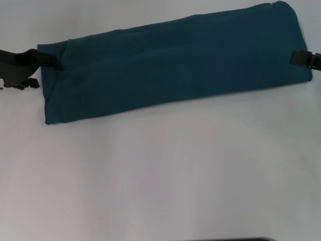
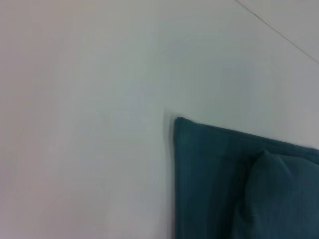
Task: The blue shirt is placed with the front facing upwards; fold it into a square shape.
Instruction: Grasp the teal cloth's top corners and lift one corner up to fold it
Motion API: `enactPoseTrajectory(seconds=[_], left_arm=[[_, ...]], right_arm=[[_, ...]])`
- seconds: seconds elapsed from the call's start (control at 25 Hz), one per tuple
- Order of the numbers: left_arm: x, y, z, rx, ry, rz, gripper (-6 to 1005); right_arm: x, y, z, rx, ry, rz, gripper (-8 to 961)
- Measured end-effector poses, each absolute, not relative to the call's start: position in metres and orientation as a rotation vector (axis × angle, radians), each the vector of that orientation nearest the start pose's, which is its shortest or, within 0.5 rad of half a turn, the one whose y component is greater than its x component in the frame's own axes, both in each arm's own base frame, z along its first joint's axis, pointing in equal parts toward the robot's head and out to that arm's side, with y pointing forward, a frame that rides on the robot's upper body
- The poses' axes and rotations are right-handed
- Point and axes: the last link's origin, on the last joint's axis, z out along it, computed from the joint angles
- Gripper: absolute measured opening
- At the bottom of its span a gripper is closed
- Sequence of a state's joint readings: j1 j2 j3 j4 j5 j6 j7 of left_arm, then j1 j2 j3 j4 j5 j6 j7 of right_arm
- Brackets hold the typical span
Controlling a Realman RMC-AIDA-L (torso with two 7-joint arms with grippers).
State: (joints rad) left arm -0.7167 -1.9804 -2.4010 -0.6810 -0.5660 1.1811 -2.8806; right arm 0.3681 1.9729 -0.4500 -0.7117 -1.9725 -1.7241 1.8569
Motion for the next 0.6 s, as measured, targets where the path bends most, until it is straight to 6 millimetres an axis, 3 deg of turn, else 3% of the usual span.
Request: enactPoseTrajectory(seconds=[0.6], left_arm=[[-0.2995,0.4015,0.0297,-1.751,-1.994,-0.138,861]], right_arm=[[0.3253,0.2876,0.0852,-2.323,1.334,0.936,931]])
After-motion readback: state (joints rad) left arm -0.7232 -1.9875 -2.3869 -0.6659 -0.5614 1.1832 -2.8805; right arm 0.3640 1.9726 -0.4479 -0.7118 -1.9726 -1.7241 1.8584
